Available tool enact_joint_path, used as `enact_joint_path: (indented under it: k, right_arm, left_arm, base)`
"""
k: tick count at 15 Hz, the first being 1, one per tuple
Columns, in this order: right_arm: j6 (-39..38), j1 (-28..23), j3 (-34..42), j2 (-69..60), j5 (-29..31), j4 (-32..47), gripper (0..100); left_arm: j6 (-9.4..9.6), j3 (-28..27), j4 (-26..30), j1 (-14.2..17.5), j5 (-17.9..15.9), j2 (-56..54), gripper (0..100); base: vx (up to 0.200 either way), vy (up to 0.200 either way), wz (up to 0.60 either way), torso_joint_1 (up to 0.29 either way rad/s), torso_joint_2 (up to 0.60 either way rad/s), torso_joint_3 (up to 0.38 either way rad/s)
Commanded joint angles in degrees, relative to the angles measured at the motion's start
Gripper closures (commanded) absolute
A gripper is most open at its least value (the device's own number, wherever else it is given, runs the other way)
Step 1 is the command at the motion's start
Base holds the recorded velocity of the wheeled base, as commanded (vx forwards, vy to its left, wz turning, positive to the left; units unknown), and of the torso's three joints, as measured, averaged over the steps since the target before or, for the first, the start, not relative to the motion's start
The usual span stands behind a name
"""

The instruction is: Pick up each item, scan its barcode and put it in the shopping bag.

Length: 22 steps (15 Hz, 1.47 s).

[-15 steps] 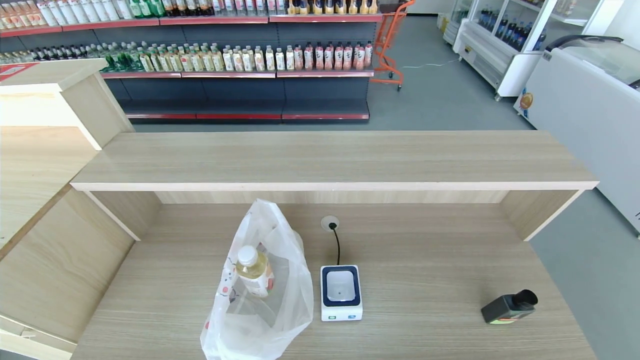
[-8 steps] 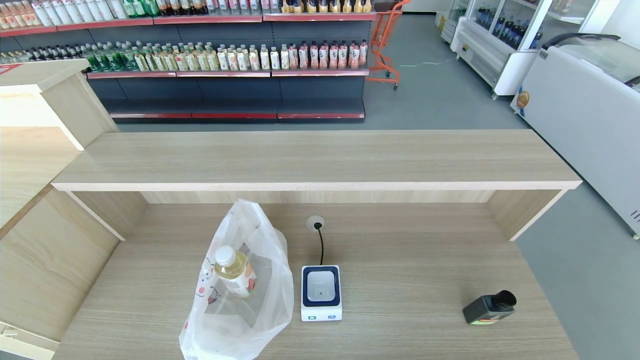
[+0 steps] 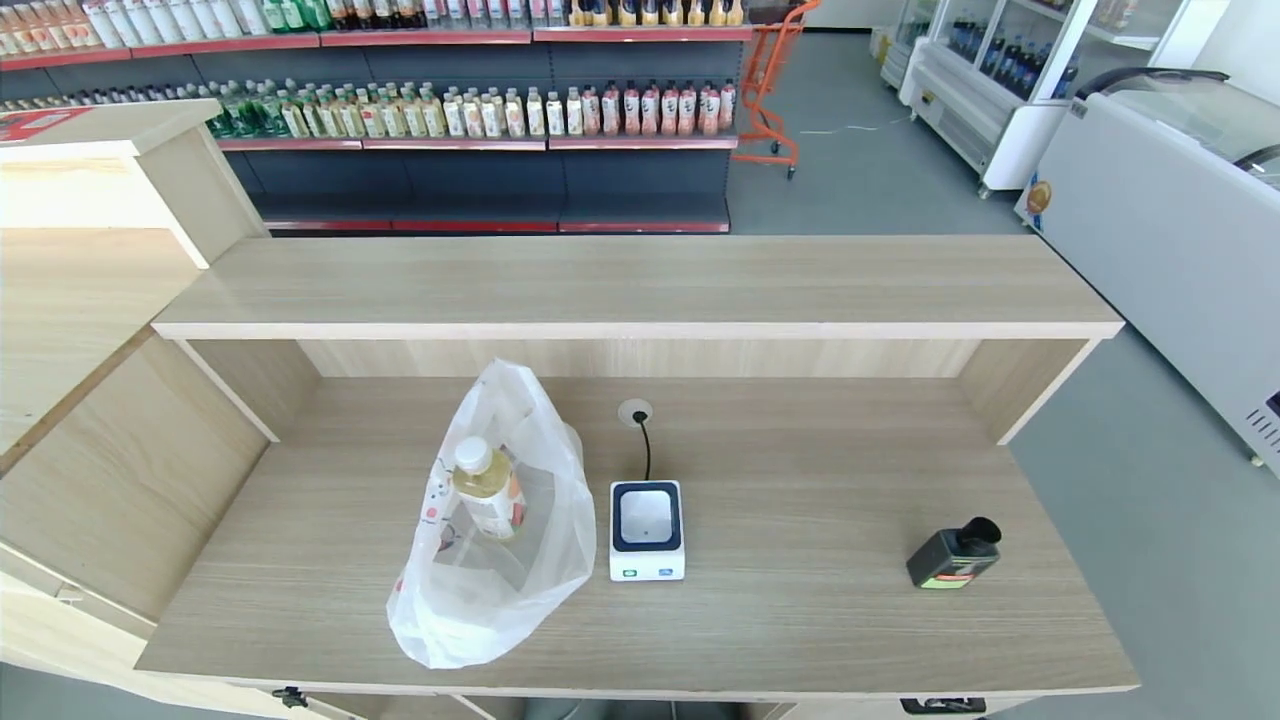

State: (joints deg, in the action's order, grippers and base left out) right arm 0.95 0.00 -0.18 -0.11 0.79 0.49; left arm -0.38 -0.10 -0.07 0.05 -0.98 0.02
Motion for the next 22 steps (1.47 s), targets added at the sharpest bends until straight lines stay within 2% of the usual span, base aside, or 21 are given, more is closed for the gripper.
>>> enact_joint_path:
  k: [1, 6, 14, 18, 22]
  right_arm:
    - [0.02, 0.09, 0.01, 0.2, 0.0, 0.04, 0]
    - [-0.51, 0.0, 0.01, 0.2, 0.0, 0.04, 0]
    - [-0.78, 0.0, 0.01, 0.2, 0.0, 0.04, 0]
    - [-0.78, 0.0, 0.01, 0.2, 0.0, 0.04, 0]
    - [-0.78, 0.0, 0.01, 0.2, 0.0, -0.05, 0]
  left_arm:
    - [0.11, 0.01, -0.01, -0.05, -0.08, -0.02, 0]
    - [-0.06, 0.01, -0.01, -0.05, 0.01, -0.02, 0]
    - [0.03, 0.01, -0.01, -0.05, 0.01, -0.02, 0]
    - [0.11, 0.01, -0.01, -0.05, 0.01, -0.02, 0]
    - [-0.06, 0.01, -0.01, -0.05, 0.01, -0.02, 0]
  base:
    - [0.0, 0.0, 0.0, 0.0, 0.0, 0.0]
    - [0.0, -0.16, 0.0, 0.002, 0.0, 0.001]
    - [0.0, 0.0, 0.0, 0.0, 0.0, 0.0]
    - [-0.15, -0.2, 0.0, 0.002, 0.0, 0.005]
    - [0.0, 0.0, 0.0, 0.0, 0.0, 0.0]
